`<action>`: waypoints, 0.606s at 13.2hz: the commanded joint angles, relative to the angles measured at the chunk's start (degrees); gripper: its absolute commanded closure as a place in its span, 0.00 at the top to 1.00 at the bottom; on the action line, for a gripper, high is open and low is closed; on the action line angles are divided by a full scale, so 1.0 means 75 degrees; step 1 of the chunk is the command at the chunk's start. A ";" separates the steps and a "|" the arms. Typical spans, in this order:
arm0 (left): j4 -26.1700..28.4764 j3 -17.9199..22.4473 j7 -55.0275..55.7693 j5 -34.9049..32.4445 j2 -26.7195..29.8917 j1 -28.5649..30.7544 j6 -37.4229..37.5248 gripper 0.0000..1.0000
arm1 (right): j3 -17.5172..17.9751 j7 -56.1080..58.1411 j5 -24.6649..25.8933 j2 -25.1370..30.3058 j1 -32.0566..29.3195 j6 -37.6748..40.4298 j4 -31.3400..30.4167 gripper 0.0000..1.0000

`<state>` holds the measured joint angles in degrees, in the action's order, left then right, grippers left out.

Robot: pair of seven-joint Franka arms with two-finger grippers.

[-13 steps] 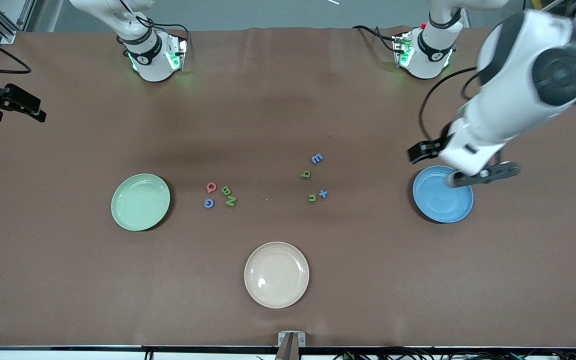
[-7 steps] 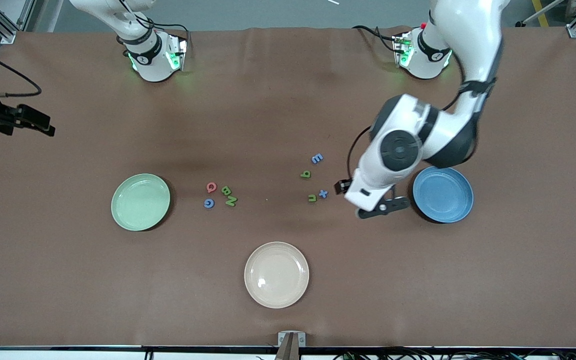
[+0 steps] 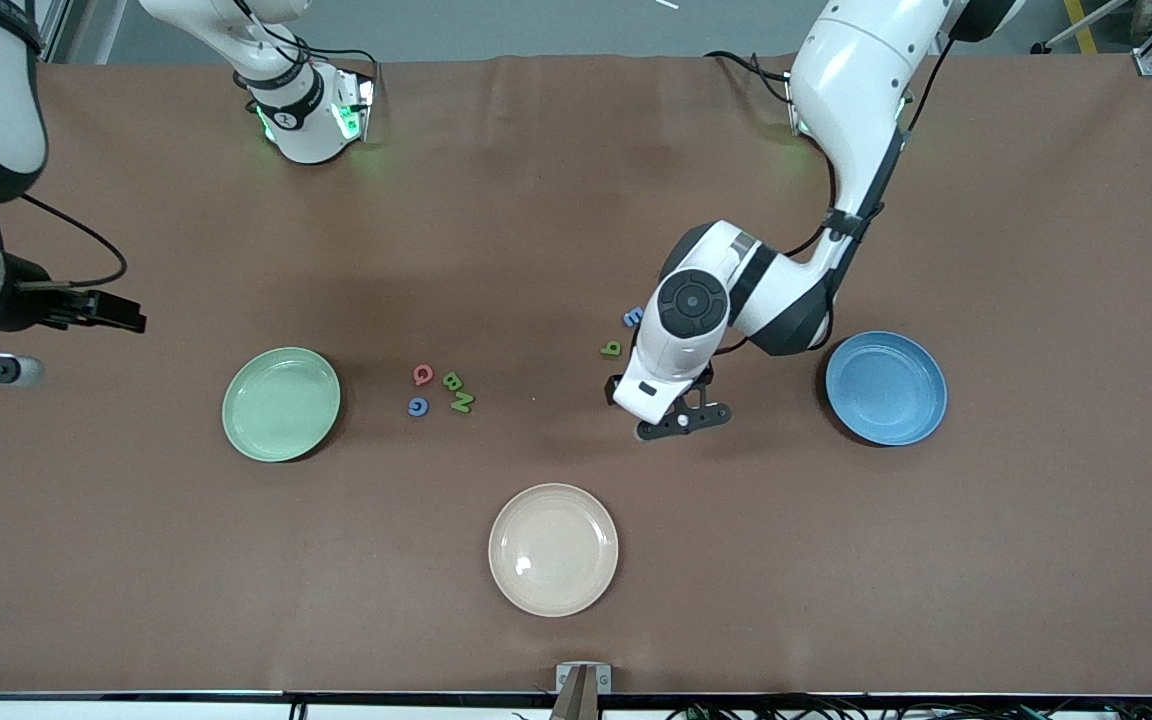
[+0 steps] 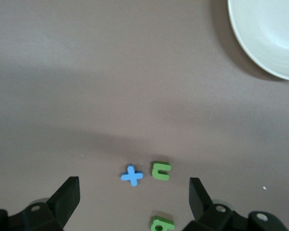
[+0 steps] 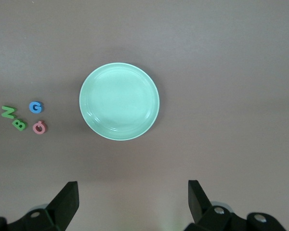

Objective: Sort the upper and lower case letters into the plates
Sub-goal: 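Reach the left gripper to the blue x while the right gripper reaches the G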

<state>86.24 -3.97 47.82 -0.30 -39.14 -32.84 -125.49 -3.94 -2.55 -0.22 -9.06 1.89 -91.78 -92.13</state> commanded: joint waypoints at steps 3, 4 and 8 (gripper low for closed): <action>0.0839 -0.0009 -0.0594 -0.0135 -0.0090 -0.0039 -0.0985 0.99 | 0.0069 -0.1882 -0.0507 -0.0525 0.0767 -0.0919 -0.0055 1.00; 0.1003 -0.0009 -0.1085 -0.0124 -0.0090 -0.0027 -0.0986 0.97 | 0.0069 -0.2293 -0.0696 -0.0759 0.0977 -0.1386 -0.0149 1.00; 0.1251 -0.0021 -0.1722 -0.0112 -0.0090 -0.0039 -0.0998 0.80 | 0.0069 -0.3713 -0.0709 -0.1568 0.1903 -0.2539 -0.0384 1.00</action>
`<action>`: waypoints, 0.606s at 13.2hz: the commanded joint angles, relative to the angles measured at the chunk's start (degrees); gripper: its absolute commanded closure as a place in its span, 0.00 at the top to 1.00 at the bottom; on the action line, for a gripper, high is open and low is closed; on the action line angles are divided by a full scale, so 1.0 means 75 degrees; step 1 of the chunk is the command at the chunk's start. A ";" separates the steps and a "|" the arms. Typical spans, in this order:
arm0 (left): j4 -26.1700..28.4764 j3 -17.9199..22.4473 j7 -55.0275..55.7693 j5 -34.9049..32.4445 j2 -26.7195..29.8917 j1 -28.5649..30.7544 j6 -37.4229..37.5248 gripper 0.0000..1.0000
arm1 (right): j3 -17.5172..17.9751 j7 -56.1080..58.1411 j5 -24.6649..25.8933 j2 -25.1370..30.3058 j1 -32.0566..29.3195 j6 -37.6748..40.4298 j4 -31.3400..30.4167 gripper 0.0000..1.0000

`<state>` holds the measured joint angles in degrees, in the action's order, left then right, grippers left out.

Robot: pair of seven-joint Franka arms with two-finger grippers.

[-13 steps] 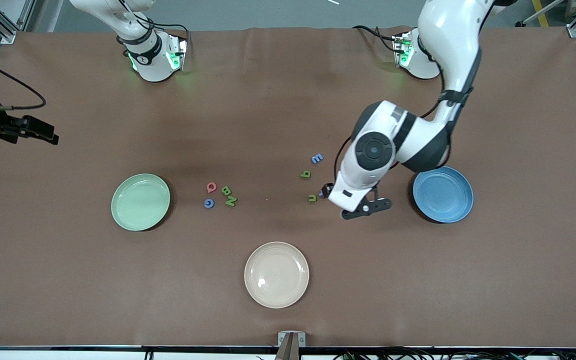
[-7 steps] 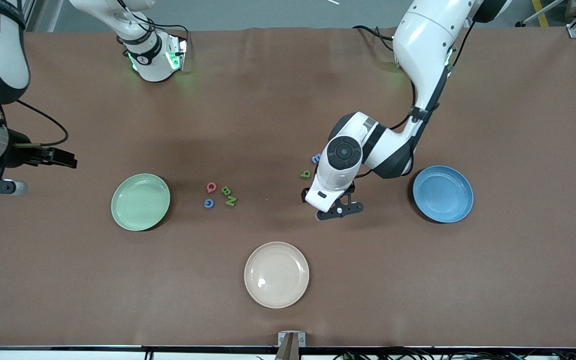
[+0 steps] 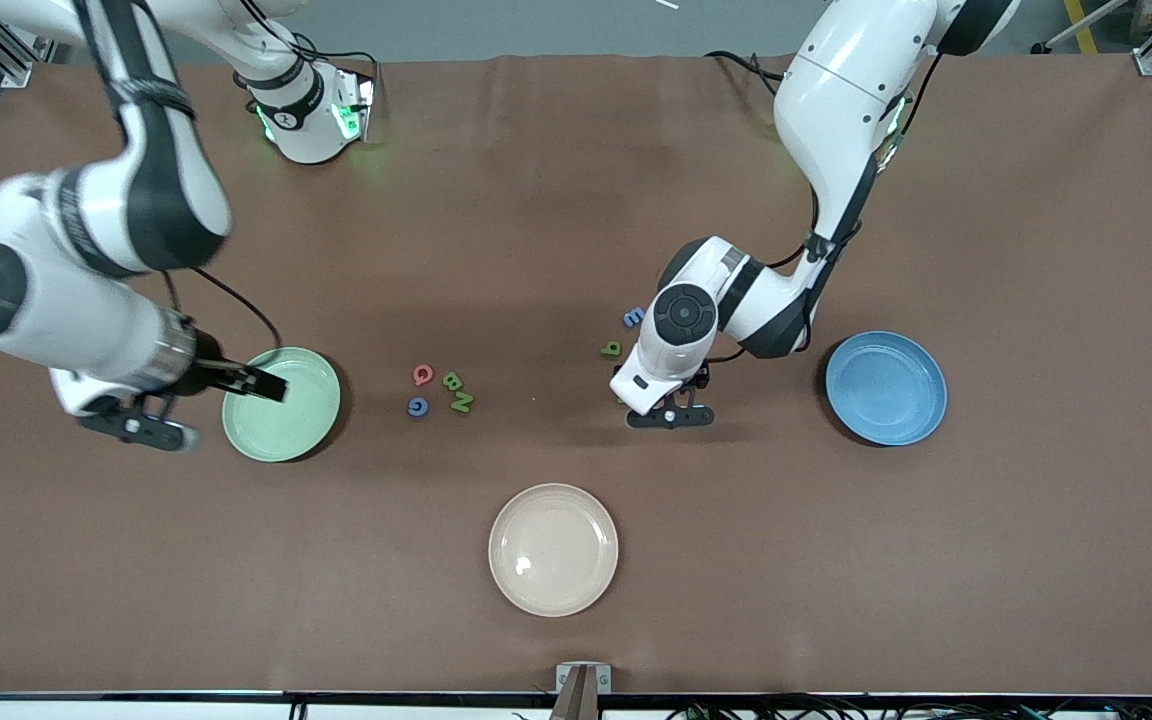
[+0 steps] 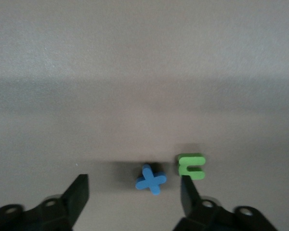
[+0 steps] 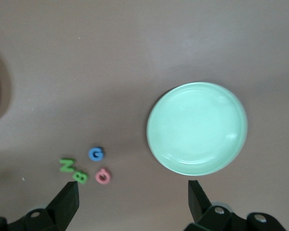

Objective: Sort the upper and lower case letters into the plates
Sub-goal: 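Grasp the blue x with the left gripper while the right gripper grasps the G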

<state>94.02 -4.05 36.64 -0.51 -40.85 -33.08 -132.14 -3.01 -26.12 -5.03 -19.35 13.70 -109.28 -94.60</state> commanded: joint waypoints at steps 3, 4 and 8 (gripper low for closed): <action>0.0261 -0.0023 -0.0527 -0.0085 0.0139 -0.0019 -0.0124 0.72 | -0.0068 -0.0725 -0.0056 -0.0559 0.0598 -0.0487 -0.0113 1.00; 0.0250 -0.0023 -0.0527 -0.0085 0.0115 -0.0020 -0.0136 0.70 | -0.0080 -0.0736 -0.0033 -0.0618 0.0796 -0.0743 -0.0229 1.00; 0.0249 -0.0035 -0.0538 -0.0073 0.0022 -0.0043 -0.0276 0.65 | -0.0068 -0.0889 -0.0032 -0.0642 0.0974 -0.2371 -0.1317 1.00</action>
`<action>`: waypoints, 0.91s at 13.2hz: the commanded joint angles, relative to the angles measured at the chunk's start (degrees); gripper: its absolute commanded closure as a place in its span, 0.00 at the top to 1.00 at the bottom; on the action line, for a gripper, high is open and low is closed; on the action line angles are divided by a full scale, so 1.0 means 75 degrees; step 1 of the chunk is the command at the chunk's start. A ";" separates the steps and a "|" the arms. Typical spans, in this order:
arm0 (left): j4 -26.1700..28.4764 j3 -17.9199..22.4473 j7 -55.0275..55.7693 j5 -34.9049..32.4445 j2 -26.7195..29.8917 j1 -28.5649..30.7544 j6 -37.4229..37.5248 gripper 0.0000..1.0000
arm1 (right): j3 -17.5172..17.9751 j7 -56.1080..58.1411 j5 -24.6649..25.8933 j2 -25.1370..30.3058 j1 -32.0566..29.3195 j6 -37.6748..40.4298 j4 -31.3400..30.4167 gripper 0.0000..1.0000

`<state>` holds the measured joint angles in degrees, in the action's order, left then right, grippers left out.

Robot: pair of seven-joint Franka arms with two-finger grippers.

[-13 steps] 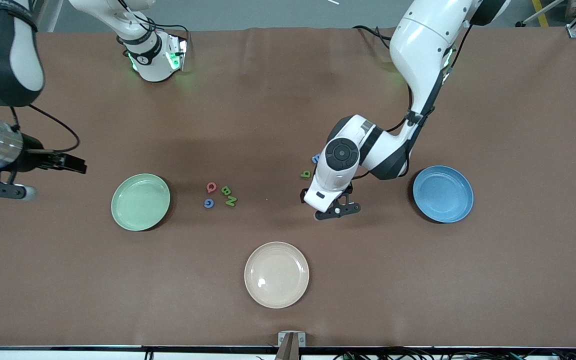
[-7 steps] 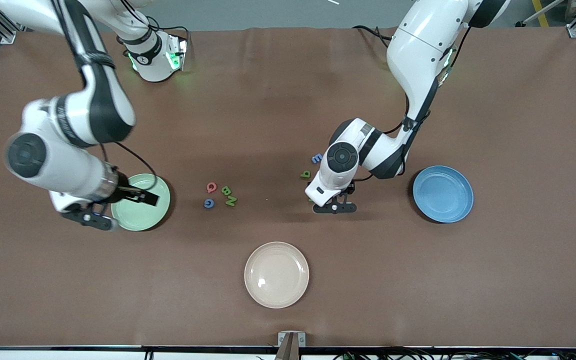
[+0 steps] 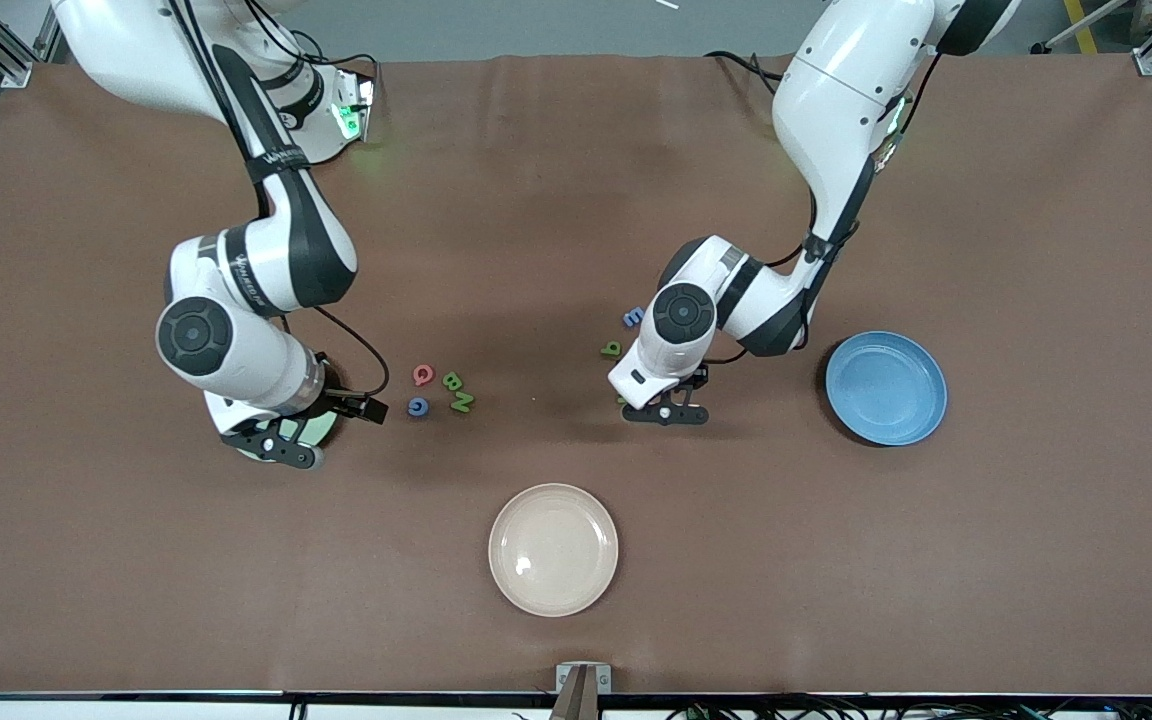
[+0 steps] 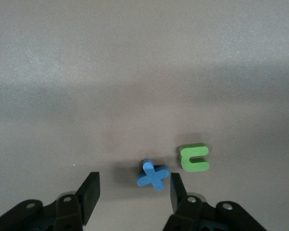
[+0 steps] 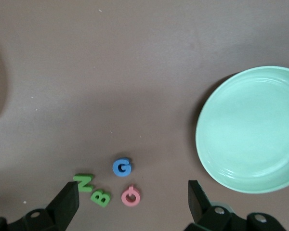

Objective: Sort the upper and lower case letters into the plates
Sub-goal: 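Grasp the blue x with the left gripper while the right gripper grasps the G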

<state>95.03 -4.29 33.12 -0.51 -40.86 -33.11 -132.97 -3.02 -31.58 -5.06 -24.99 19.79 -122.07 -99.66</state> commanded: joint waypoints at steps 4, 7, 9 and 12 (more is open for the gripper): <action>0.0103 -0.0002 -0.0069 -0.0061 -0.0084 -0.0050 -0.0283 0.62 | -0.0077 -0.0570 0.0018 -0.0546 0.0502 -0.1652 -0.0810 0.96; 0.0091 -0.0072 -0.0069 -0.0038 -0.0131 -0.0039 -0.0283 0.57 | -0.0077 -0.0570 0.0053 -0.1003 0.0654 -0.2110 -0.0810 0.82; 0.0056 -0.0072 -0.0069 -0.0038 -0.0131 -0.0039 -0.0295 0.54 | -0.0089 -0.0582 0.0053 -0.1261 0.0702 -0.2449 -0.0833 0.75; 0.0044 -0.0072 -0.0057 -0.0026 -0.0178 -0.0039 -0.0458 0.49 | -0.0089 -0.0909 0.0053 -0.1333 0.0865 -0.2416 -0.0857 0.75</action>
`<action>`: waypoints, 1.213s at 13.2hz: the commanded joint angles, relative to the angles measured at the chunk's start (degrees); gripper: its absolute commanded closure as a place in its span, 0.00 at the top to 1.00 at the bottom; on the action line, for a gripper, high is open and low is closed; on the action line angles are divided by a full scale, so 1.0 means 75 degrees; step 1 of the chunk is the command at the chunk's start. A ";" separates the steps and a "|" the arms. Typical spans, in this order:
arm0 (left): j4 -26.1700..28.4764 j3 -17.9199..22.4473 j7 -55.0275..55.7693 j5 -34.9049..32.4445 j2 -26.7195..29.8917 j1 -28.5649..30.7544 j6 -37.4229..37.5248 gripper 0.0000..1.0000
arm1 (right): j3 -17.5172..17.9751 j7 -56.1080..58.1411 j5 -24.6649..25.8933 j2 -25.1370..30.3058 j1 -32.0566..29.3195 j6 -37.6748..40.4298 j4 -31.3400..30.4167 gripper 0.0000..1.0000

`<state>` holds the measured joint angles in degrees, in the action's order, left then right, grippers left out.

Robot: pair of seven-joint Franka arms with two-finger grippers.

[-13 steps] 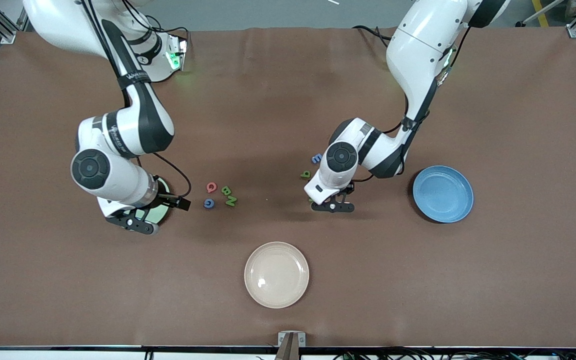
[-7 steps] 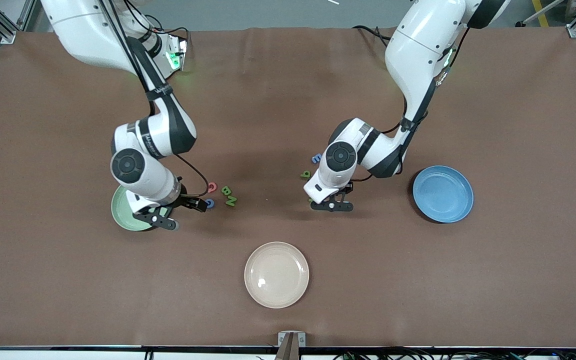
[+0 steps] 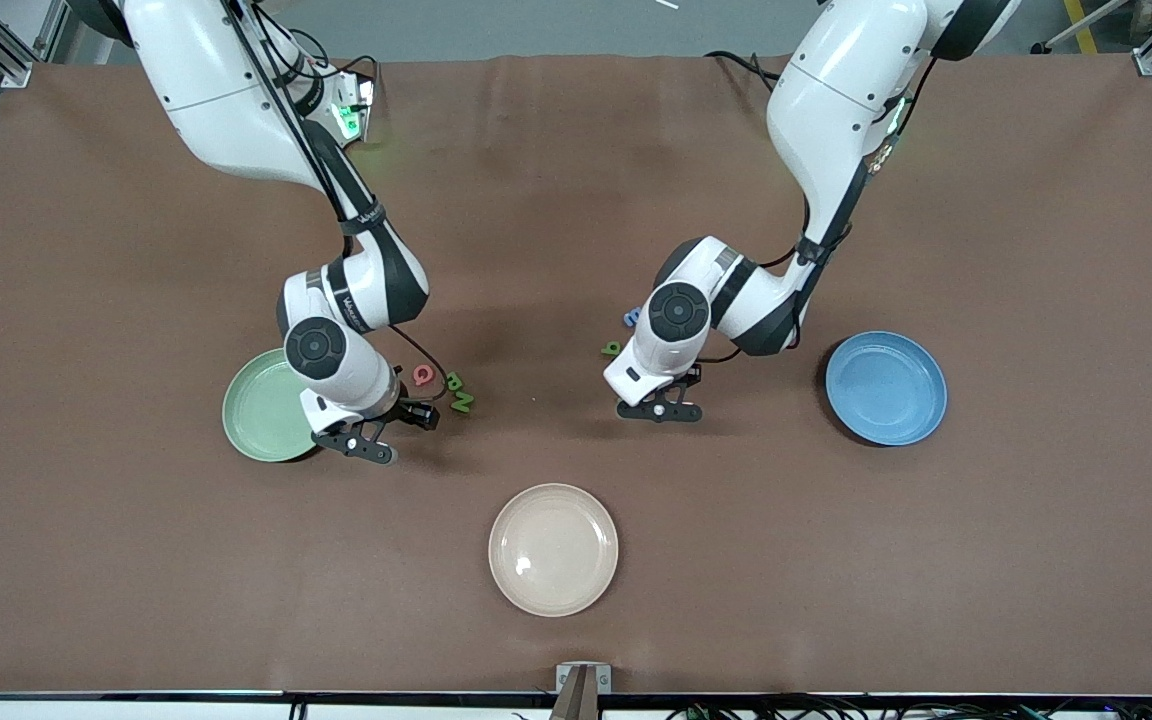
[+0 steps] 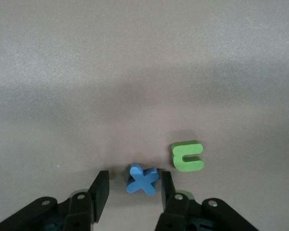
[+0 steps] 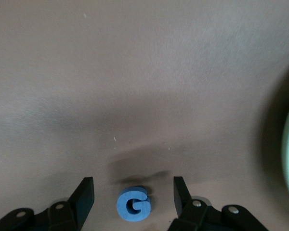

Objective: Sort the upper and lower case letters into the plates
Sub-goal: 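Grasp the blue x with the left gripper while the right gripper grasps the G, then carry the x to the blue plate while the right gripper carries the G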

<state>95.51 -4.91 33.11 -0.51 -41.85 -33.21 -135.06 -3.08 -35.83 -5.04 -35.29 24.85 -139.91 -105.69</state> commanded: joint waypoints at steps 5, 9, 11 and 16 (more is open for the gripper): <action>-0.0019 0.0010 0.0027 -0.0014 -0.0127 -0.0036 -0.0460 0.35 | -0.0105 -0.0367 0.0063 0.0041 0.0284 -0.0049 -0.0310 0.75; 0.0004 0.0010 0.0144 0.0021 -0.0151 -0.0107 -0.0543 0.20 | -0.0105 -0.0367 0.0075 0.0053 0.0284 -0.0061 -0.0358 0.73; 0.0028 0.0010 0.0144 0.0021 -0.0116 -0.0107 -0.0461 0.11 | -0.0105 -0.0367 0.0075 0.0053 0.0284 -0.0061 -0.0369 0.72; 0.0028 0.0022 0.0098 0.0009 0.0584 0.0208 0.0753 0.06 | -0.0094 -0.0367 0.0063 0.0053 0.0284 -0.0049 -0.0369 0.57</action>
<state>95.12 -4.87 33.66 -0.50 -41.79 -33.06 -135.09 -3.23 -37.48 -5.00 -35.51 26.22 -139.92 -107.43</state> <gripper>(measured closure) 0.731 0.330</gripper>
